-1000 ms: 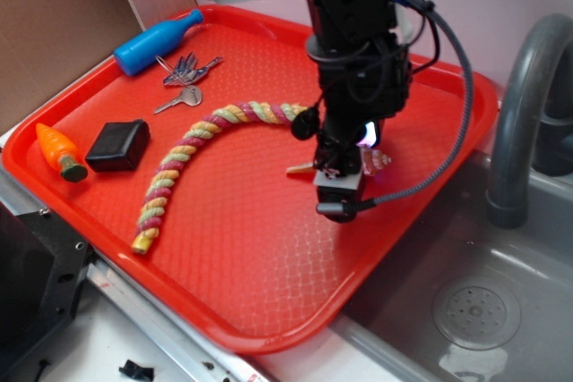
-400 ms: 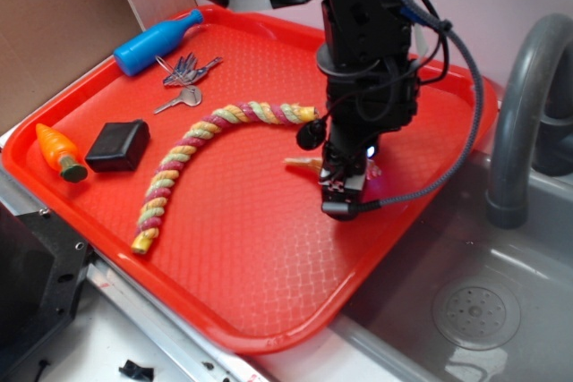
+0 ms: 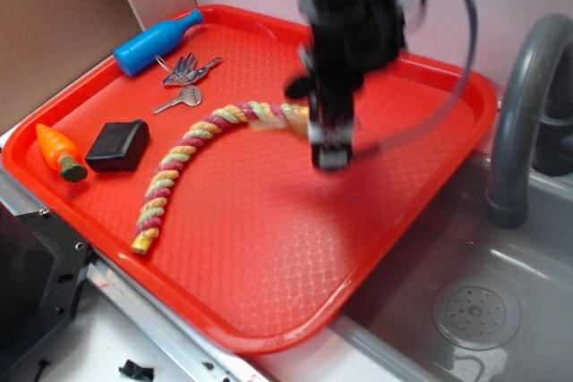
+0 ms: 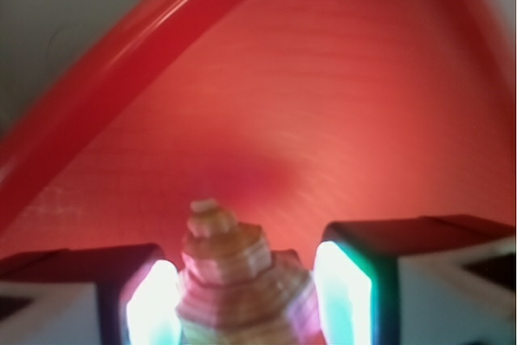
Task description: Grab the shell.
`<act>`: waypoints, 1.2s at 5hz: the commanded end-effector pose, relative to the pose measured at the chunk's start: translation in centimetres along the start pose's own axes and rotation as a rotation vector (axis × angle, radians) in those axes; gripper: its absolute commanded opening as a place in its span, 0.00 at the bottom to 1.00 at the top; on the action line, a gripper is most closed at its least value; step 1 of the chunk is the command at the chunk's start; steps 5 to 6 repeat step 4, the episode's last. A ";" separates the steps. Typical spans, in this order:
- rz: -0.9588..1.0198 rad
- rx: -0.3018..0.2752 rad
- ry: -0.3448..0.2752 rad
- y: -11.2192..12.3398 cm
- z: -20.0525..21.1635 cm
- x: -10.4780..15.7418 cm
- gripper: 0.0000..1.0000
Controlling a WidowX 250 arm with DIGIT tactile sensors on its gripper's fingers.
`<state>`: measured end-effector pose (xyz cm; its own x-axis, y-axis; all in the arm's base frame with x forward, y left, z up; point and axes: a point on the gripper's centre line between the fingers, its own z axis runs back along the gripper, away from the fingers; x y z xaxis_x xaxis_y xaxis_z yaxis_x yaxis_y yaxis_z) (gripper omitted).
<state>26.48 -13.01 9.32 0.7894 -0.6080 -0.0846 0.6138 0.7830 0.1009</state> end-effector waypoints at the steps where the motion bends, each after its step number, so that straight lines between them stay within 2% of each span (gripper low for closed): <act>1: 0.483 -0.079 -0.109 2.0 9.9 -4.8 0.00; 2: 0.615 -0.109 -0.173 2.8 13.5 -8.5 0.00; 3: 0.651 -0.089 -0.207 3.3 14.9 -10.4 0.00; 4: 0.634 -0.154 -0.187 4.0 14.3 -10.4 0.00; 6: 0.634 -0.154 -0.187 4.0 14.3 -10.4 0.00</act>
